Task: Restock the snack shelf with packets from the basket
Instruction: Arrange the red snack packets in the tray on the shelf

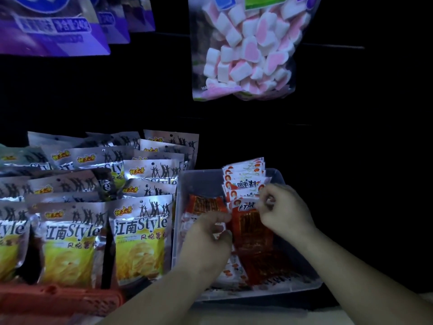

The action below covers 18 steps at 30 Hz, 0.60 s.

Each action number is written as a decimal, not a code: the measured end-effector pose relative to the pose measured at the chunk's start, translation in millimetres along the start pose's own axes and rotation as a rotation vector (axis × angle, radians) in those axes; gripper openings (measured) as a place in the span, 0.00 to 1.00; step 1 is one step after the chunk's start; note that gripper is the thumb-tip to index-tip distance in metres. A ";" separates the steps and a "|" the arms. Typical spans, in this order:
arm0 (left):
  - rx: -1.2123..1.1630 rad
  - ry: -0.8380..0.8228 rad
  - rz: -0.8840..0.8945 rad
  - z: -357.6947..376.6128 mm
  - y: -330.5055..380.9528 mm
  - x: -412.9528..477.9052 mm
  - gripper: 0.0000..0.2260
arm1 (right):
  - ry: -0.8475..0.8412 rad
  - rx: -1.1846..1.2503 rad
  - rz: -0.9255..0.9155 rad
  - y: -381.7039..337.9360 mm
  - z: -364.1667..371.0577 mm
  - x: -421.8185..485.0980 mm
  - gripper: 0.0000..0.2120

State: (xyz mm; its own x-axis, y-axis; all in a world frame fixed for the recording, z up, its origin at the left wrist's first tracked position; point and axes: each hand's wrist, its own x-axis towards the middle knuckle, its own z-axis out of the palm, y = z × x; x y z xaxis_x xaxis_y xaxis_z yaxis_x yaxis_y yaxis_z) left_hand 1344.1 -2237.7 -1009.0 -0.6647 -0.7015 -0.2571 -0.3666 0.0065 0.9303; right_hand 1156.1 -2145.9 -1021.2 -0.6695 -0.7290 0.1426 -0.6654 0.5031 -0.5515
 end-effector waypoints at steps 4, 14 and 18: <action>-0.017 -0.054 0.187 5.3 8.0 -7.3 0.14 | 0.058 0.462 0.134 -25.2 -38.2 -15.4 0.13; 0.099 -0.096 0.463 12.9 38.5 -34.5 0.30 | -0.112 0.929 0.272 -55.8 -74.6 -51.5 0.16; 0.074 -0.167 0.462 11.7 45.6 -40.9 0.29 | -0.250 1.057 0.210 -58.1 -72.6 -61.1 0.29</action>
State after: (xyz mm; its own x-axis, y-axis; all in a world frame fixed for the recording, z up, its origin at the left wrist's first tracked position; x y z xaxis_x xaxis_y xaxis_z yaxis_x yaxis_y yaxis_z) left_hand 1347.0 -2200.4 -959.1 -0.8616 -0.4897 0.1334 -0.0505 0.3443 0.9375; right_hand 1211.6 -2096.9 -938.2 -0.5711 -0.8088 -0.1404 0.1509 0.0647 -0.9864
